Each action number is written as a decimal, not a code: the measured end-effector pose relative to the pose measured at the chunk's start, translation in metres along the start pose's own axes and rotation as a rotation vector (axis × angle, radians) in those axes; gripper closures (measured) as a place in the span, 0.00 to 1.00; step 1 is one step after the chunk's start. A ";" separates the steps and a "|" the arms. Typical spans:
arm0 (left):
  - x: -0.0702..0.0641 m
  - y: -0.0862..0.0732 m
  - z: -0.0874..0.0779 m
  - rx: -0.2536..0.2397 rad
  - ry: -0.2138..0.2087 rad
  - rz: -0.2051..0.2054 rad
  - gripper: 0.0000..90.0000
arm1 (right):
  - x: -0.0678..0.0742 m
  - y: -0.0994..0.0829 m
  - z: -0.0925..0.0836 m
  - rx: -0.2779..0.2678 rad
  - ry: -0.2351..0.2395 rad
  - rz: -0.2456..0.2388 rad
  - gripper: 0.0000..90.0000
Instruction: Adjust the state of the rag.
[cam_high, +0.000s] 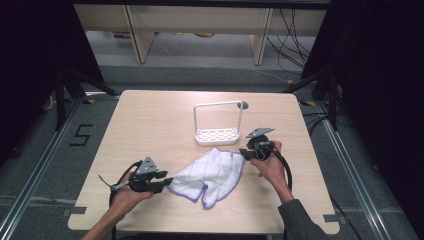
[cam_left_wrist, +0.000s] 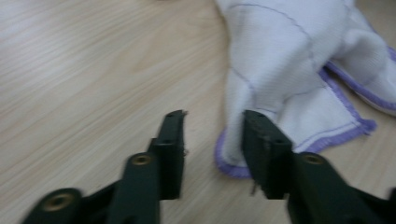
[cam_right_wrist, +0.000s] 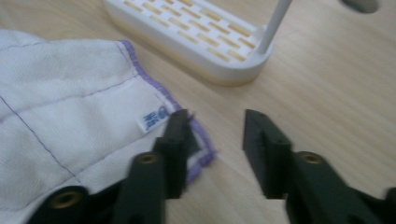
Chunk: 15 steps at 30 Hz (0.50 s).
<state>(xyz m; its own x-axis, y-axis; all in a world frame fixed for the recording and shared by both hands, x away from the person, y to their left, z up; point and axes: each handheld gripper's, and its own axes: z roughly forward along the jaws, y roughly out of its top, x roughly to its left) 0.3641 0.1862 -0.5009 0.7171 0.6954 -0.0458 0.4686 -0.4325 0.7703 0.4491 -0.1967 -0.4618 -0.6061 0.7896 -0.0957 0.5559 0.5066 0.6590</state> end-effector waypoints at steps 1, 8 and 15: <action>-0.001 -0.002 -0.009 -0.027 0.014 -0.027 0.59 | 0.005 0.000 -0.008 -0.010 -0.013 -0.039 0.62; -0.041 -0.004 -0.027 -0.095 -0.104 -0.023 0.59 | 0.063 -0.020 -0.058 -0.113 0.242 0.005 0.61; -0.058 -0.003 -0.008 -0.033 -0.148 0.016 0.59 | 0.108 -0.038 -0.059 -0.098 0.330 -0.083 0.63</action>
<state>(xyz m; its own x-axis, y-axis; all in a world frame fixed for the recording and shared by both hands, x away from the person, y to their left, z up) 0.3172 0.1513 -0.4954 0.7935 0.5957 -0.1247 0.4412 -0.4218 0.7921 0.3291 -0.1512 -0.4531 -0.8071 0.5844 0.0840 0.4495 0.5159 0.7292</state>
